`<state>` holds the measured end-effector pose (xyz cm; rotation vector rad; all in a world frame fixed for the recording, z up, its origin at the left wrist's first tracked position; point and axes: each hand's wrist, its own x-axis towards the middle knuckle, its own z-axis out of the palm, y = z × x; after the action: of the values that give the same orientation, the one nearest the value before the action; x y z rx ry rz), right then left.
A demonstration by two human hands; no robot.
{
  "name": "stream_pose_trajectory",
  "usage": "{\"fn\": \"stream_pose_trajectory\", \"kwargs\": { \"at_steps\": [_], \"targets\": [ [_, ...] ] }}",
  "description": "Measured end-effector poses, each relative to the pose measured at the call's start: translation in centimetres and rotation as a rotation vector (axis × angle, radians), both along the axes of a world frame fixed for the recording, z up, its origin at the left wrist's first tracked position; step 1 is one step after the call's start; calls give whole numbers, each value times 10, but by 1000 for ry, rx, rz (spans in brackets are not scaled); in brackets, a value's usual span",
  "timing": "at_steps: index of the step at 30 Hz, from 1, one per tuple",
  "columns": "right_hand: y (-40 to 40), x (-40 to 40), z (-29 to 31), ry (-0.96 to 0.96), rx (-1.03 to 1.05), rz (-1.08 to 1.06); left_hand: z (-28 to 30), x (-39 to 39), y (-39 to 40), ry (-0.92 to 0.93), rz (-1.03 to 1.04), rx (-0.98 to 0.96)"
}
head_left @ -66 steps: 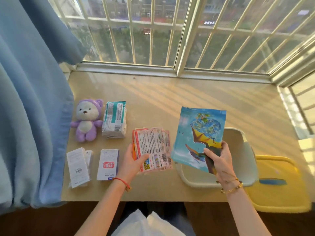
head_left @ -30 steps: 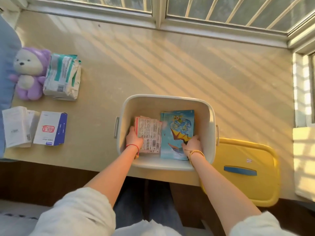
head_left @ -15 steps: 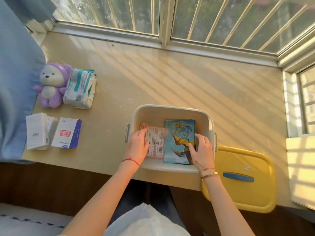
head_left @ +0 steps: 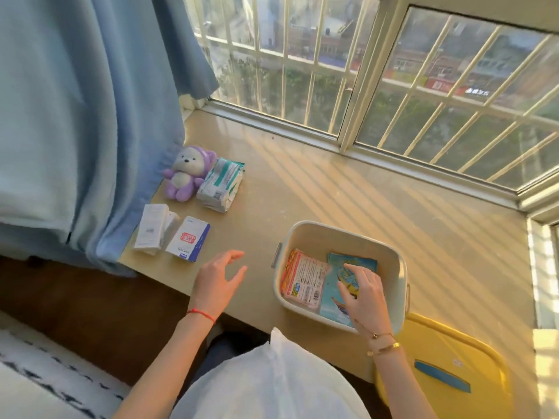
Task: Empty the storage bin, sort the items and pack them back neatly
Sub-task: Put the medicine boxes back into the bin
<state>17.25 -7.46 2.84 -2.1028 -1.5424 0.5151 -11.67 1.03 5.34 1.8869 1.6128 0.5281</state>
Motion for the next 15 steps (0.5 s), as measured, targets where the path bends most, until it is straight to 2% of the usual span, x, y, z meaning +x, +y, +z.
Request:
{"fn": "stream_pose_trajectory", "kwargs": {
  "at_steps": [8,15],
  "targets": [
    [50,-98,0,-13,3,101,-5,-124,31,-17,172,14],
    [114,-227,-20,56,-49,27,-22,-240,99,10,150,-42]
  ]
}}
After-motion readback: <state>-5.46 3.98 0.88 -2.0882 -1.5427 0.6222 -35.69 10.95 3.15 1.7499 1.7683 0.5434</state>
